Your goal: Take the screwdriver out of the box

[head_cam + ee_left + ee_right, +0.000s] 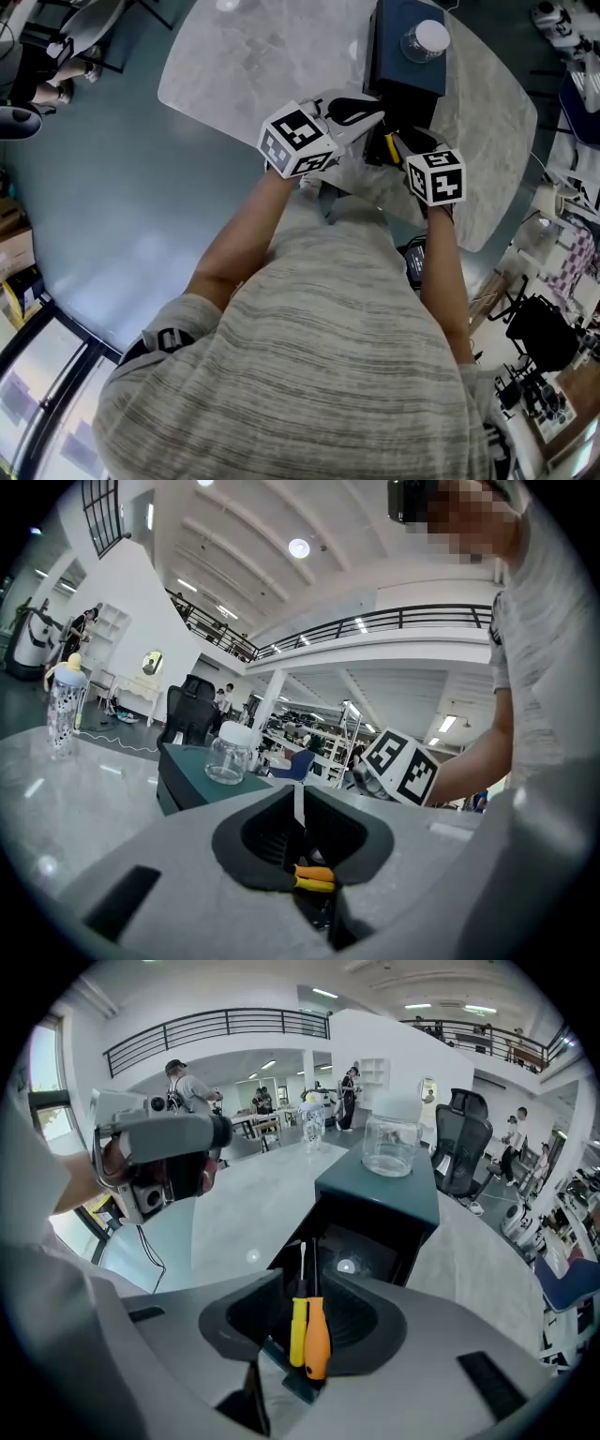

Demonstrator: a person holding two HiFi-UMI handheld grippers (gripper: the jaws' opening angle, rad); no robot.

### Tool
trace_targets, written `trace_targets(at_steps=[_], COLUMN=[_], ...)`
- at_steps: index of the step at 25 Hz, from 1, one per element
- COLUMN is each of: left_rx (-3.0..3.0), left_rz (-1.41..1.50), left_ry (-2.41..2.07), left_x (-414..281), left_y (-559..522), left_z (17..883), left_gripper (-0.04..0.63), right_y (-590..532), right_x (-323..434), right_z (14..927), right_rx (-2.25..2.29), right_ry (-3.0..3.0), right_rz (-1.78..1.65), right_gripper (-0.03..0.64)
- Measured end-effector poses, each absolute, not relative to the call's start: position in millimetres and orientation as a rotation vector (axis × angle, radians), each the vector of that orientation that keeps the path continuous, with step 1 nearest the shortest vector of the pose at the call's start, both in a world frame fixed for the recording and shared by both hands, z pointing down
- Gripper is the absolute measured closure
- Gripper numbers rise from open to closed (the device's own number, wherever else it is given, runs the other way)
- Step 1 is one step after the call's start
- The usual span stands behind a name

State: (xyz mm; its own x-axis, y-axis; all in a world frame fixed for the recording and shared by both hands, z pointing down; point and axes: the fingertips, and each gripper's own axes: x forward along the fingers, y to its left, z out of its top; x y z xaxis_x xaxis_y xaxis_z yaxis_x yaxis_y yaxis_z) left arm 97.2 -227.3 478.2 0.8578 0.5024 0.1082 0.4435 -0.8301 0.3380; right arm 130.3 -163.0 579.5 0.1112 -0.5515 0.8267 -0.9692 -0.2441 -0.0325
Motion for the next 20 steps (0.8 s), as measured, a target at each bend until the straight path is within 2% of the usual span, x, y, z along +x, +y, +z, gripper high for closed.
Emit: trace_targets(at_steps=[20], left_rx=[2.690], left_rz=[0.295], left_ry=[0.694], left_x=[100], left_y=[-237], left_z=[489], left_gripper=[0.568], right_y=[-151], right_x=[135], right_z=[626], right_rx=[1.664], right_ry=[-1.328], right_rz=[1.168], right_gripper=[0.506])
